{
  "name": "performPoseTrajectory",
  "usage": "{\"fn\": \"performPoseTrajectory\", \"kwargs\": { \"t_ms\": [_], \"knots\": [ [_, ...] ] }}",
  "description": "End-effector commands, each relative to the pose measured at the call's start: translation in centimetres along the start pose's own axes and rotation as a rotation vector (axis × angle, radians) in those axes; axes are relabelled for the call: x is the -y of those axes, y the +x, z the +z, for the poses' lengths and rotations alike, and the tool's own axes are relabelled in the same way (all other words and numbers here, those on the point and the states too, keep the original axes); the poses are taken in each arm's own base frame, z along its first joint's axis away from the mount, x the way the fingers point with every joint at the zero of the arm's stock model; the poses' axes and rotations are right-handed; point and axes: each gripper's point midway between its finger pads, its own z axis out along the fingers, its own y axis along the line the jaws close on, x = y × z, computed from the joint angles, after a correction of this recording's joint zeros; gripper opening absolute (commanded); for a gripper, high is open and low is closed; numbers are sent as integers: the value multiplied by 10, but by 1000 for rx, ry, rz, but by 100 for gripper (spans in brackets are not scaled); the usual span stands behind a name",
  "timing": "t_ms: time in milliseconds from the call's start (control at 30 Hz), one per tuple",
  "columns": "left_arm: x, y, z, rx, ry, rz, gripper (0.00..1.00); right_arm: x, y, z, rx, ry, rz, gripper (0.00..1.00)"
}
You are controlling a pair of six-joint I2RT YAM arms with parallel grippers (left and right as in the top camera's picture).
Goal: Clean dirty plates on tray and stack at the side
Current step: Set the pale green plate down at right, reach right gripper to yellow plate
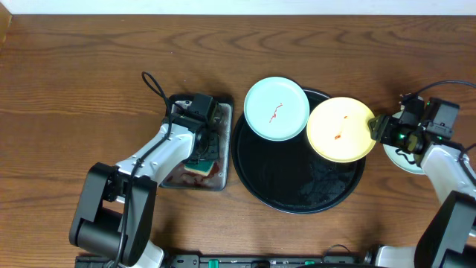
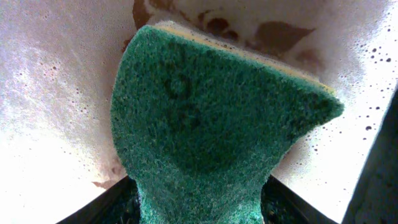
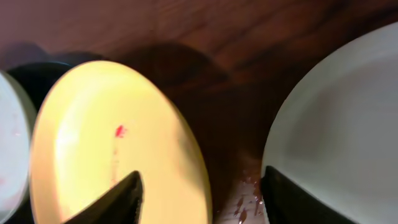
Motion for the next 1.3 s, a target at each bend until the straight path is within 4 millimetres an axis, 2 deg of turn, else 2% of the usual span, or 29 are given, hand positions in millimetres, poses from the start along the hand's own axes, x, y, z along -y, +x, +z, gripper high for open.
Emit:
{"fn": "performPoseTrajectory", "kwargs": {
  "t_ms": [0,67,233,400,800,1000,1167,1267],
  "knots": [
    [1,-9,-10,34,4,0,60,5,2,11,-22,25,-23,48],
    [1,-9,-10,34,4,0,60,5,5,15,-31,17,-12,40],
    [1,-9,-10,35,4,0,60,3,8,18,-42,-1,-8,33],
    [1,-9,-10,34,4,0,61,3,9,19,-49,-4,-1,17],
    [1,-9,-10,35,4,0,61,5,24,21,-96,3,31,14],
    [1,-9,-10,35,4,0,61,4,22,21,-87,-6,36,1],
    [1,-9,-10,35,4,0,61,0,21,21,-87,-26,36,1],
    [1,-9,-10,34,4,0,61,-9,18,16,-76,-72,33,1]
  ]
}}
